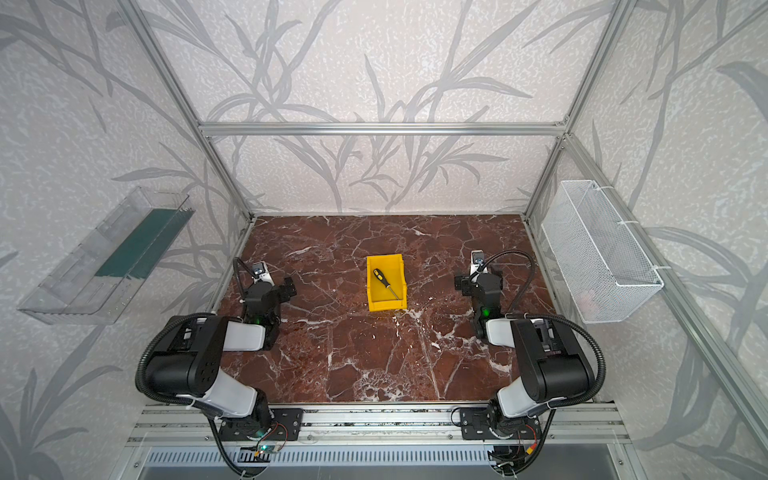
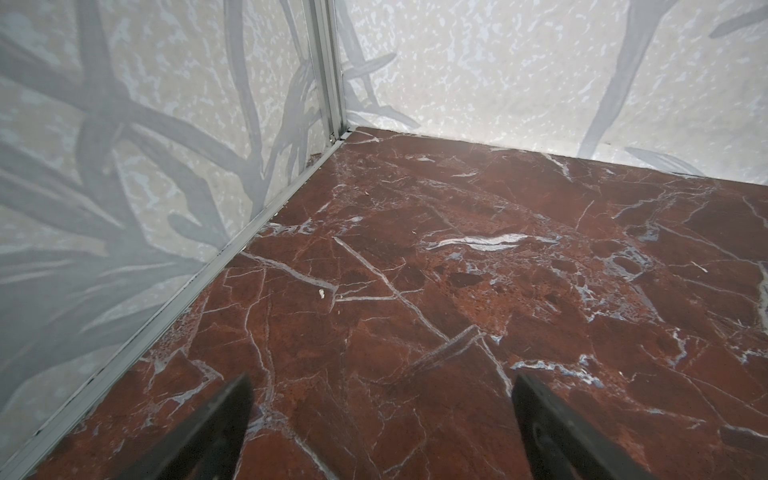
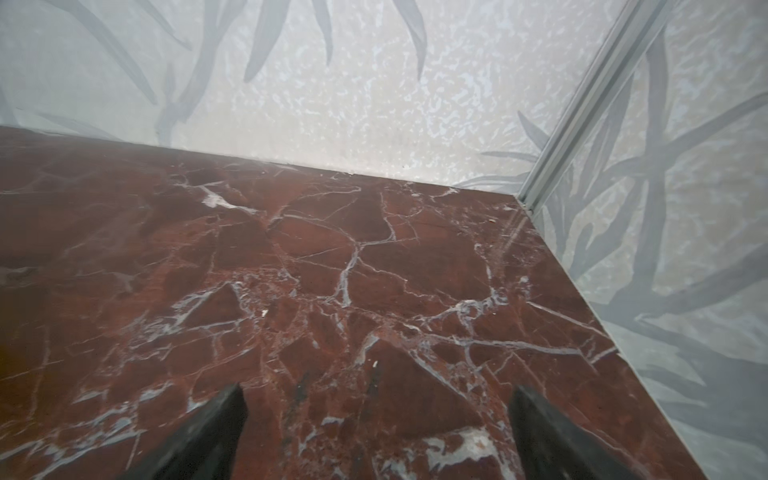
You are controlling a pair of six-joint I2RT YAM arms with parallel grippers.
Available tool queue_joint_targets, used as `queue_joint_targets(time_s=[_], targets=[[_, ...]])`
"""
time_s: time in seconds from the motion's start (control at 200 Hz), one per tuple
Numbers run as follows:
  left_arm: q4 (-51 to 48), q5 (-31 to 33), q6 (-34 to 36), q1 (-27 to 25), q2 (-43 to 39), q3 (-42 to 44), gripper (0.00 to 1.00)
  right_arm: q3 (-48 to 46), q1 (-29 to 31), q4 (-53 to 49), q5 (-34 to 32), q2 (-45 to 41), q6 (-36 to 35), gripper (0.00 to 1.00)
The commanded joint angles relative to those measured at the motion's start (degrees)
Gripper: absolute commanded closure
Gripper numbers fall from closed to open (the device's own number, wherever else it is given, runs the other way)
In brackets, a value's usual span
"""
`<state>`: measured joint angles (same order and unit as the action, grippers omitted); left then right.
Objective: Put the screwdriver in the bin
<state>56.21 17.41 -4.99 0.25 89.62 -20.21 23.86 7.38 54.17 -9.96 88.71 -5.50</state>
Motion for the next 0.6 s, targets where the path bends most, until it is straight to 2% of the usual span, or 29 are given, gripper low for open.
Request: queue_joint_targets(time_s=[0.0,0.11,0.24,0.595], targets=[[1.4,-0.1,0.6,-0.1,0.4,0.1,0.01,-2.7,-0.1,3.1,3.4,2.5,0.6,0.01],[1.4,-0.1,0.7,-0.2,0.4,0.0,0.01,-2.0,-0.1,-0.6,3.3,1.3,1.0,0.01],[1.4,-0.2,0.6,-0.1,0.4,0.1,0.01,-2.7,-0.1,2.7,3.4,2.4,0.7,0.01],[1.4,-0.2,0.6,-0.1,0.4,0.0,0.01,-2.6,-0.1,2.2,3.3,2.2,0.8,0.01]])
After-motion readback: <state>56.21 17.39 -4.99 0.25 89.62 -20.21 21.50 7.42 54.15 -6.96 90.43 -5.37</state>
